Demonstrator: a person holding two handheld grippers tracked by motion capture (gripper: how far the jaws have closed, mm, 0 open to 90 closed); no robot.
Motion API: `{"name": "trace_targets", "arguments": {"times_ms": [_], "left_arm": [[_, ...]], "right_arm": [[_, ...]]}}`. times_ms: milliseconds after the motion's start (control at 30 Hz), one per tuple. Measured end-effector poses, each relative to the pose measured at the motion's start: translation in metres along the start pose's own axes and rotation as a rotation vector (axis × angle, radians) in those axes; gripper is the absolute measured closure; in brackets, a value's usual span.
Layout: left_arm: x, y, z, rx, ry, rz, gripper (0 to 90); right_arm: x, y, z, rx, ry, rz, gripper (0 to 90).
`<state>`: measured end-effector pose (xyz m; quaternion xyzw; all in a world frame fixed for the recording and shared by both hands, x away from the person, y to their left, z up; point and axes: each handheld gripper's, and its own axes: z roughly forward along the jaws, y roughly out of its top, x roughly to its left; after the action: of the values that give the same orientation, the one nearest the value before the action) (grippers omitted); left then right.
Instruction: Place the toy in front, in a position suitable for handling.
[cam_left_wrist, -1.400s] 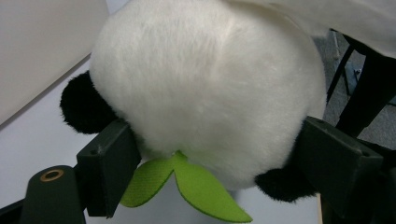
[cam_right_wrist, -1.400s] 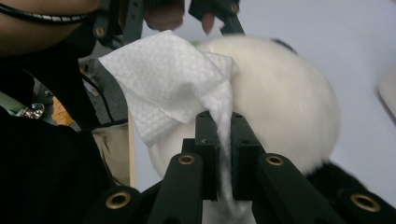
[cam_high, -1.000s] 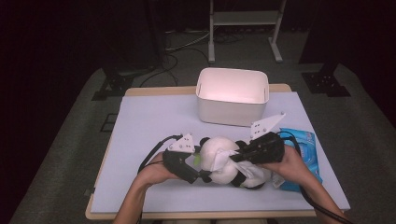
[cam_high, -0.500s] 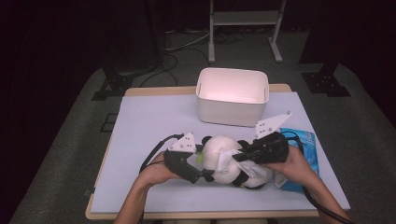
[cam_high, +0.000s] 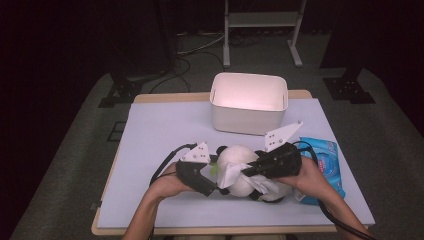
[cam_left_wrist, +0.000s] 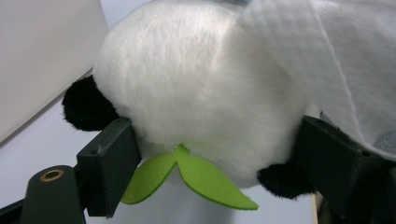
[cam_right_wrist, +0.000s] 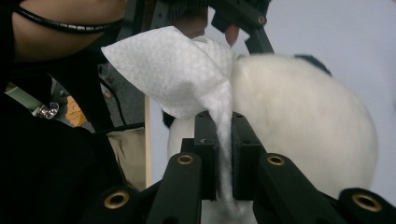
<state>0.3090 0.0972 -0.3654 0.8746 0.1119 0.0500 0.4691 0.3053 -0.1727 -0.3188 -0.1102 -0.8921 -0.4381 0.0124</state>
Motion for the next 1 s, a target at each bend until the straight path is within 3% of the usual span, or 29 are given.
{"name": "trace_targets", "arguments": {"times_ms": [200, 433, 667, 1000], "left_arm": [[0.002, -0.003, 0.0, 0.0, 0.004, -0.004, 16.4], [0.002, -0.004, 0.0, 0.001, 0.0, 0.003, 16.4], [0.006, -0.008, 0.0, 0.03, -0.033, -0.025, 15.9], [0.014, -0.015, 0.001, 0.05, -0.08, -0.121, 10.4]], "right_arm": [[-0.007, -0.02, -0.008, 0.025, -0.037, 0.045, 82.8], [-0.025, -0.03, -0.021, 0.038, -0.122, 0.098, 82.4], [-0.023, -0.045, -0.019, 0.039, -0.121, 0.117, 82.9], [-0.014, -0.058, -0.01, 0.035, -0.089, 0.115, 83.8]]}}
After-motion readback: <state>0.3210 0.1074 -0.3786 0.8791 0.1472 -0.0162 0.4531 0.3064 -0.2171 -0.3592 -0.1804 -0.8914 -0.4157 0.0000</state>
